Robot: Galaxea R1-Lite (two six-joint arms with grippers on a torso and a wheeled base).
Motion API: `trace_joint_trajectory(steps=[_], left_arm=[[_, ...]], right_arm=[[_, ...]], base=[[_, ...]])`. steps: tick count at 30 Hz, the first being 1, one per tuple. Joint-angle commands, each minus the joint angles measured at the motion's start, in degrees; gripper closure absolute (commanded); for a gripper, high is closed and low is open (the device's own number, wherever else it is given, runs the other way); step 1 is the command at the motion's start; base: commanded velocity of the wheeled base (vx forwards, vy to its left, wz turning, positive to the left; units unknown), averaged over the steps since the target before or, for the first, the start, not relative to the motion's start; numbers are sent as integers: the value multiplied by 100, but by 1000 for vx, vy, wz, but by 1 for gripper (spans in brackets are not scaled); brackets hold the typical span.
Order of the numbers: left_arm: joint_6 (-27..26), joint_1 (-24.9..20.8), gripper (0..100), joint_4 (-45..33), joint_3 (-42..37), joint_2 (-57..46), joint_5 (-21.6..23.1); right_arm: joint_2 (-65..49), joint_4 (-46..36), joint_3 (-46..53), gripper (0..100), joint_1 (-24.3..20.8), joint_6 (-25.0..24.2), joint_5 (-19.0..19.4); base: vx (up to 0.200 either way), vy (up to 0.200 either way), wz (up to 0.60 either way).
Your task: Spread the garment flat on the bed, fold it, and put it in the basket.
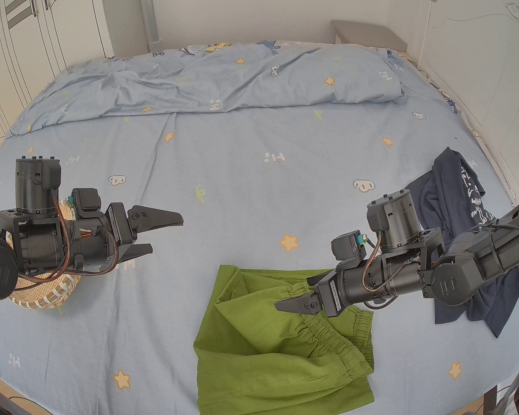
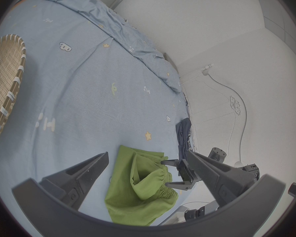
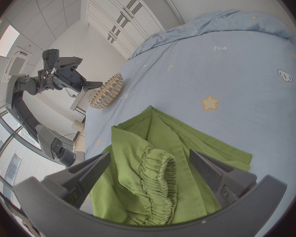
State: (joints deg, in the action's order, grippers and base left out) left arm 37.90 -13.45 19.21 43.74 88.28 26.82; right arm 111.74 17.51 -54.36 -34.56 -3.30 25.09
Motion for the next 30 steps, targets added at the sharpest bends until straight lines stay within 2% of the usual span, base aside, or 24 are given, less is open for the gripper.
trace_joint_trajectory(steps=[1, 2, 12, 25, 30], left_arm=[[-2, 0, 0, 12, 12, -4, -1], [-2, 0, 0, 12, 3, -4, -1], [-2, 0, 0, 4, 3, 5, -1], [-20, 79, 0, 12, -67, 488, 34], [-37, 88, 0, 12, -102, 752, 350]], right_arm=[[102, 34, -5, 0, 20, -12, 5], [120, 34, -13, 100, 20, -21, 5], [208, 34, 31, 100, 81, -4, 5], [-1005, -28, 593, 100, 854, -241, 58], [-1075, -28, 962, 100, 1013, -329, 5]], base=[[0, 0, 0], [0, 0, 0], [0, 0, 0], [0, 0, 0], [0, 0, 0]])
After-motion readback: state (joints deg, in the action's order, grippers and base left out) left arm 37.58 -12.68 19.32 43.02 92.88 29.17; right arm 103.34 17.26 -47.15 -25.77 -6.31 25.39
